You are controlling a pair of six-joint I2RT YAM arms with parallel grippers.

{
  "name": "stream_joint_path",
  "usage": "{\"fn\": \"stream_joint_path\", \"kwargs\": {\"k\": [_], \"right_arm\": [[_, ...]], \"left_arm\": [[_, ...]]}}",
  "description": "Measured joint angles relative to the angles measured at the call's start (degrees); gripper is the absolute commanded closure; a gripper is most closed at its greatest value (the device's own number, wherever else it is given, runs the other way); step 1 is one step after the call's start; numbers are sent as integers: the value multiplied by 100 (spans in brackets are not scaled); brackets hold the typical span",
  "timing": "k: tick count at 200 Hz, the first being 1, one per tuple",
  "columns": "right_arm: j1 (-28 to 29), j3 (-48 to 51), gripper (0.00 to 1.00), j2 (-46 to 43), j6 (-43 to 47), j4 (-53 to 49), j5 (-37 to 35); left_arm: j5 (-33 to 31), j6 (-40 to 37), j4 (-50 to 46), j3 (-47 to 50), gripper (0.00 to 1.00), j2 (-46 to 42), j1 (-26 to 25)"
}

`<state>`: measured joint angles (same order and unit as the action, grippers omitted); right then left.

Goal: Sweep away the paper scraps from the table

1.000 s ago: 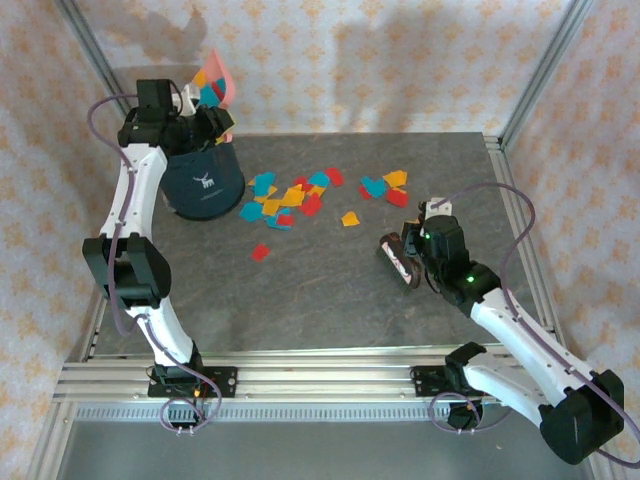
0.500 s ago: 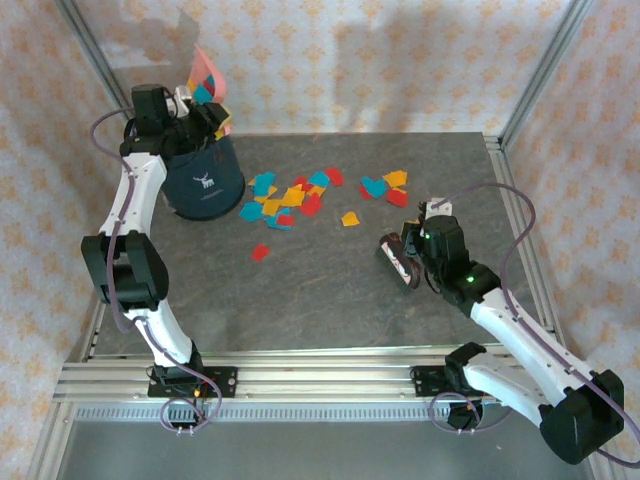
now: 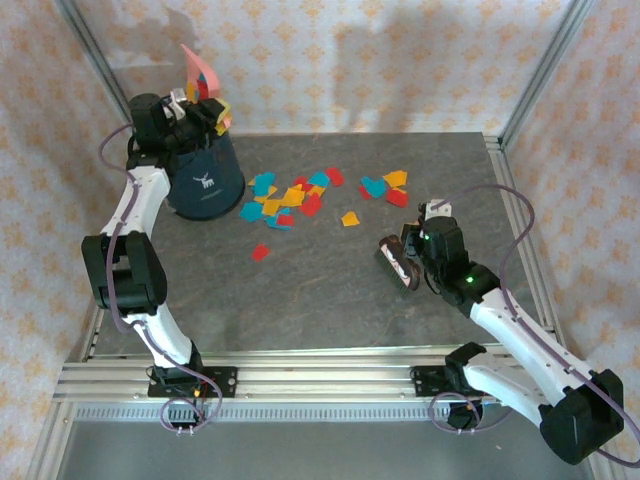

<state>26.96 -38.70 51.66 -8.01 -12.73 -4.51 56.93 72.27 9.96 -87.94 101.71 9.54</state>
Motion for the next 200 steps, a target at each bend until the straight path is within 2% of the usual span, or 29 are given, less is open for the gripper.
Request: {"fn": "stream_joint_path", "kwargs": {"k": [200], "right_arm": [[0, 26, 100, -2, -39, 4, 0]], "left_arm": [[-214, 3456, 3880, 1322, 100, -7, 37]]}}
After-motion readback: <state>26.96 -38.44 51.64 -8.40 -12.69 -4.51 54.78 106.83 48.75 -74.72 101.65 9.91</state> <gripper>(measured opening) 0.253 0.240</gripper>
